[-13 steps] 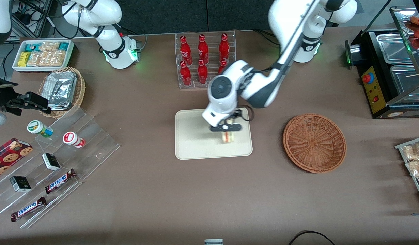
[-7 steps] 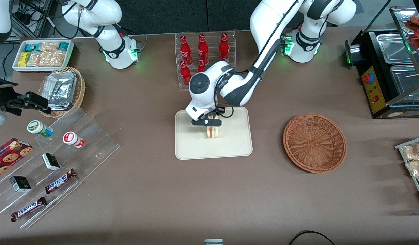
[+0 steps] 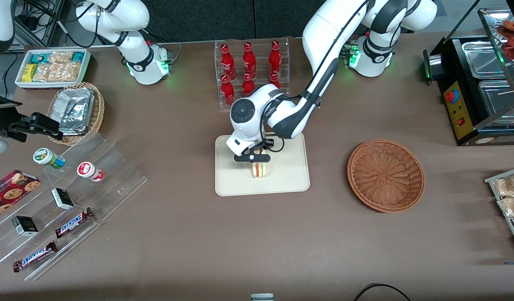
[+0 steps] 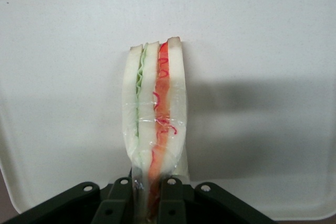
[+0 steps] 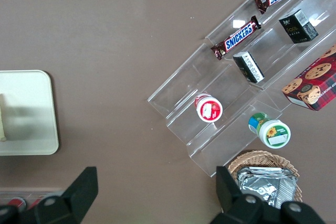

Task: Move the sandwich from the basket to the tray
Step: 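Lower the sandwich onto the tray and open the left gripper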

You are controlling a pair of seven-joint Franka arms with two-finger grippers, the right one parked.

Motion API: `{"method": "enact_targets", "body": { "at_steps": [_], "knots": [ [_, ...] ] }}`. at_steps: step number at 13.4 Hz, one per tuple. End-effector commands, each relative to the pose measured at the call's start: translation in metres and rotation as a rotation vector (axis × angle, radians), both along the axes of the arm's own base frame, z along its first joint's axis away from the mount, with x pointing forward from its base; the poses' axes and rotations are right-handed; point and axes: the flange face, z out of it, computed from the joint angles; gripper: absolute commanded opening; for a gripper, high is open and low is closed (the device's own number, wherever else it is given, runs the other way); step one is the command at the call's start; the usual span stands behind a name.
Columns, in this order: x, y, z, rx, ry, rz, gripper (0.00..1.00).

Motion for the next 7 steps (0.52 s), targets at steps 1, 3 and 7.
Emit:
{"method": "enact_targets", "body": {
  "at_steps": [1,3,7],
  "knots": [
    [0.0043,-0.0046,-0.0022,0.012,-0.022,0.012,0.0],
    [0.0039,-0.0041,-0.0066,0.016,-0.018,0.01,0.0],
    [0.0071,-0.0015,-0.0046,0.015,-0.019,0.021,1.0]
  ]
}}
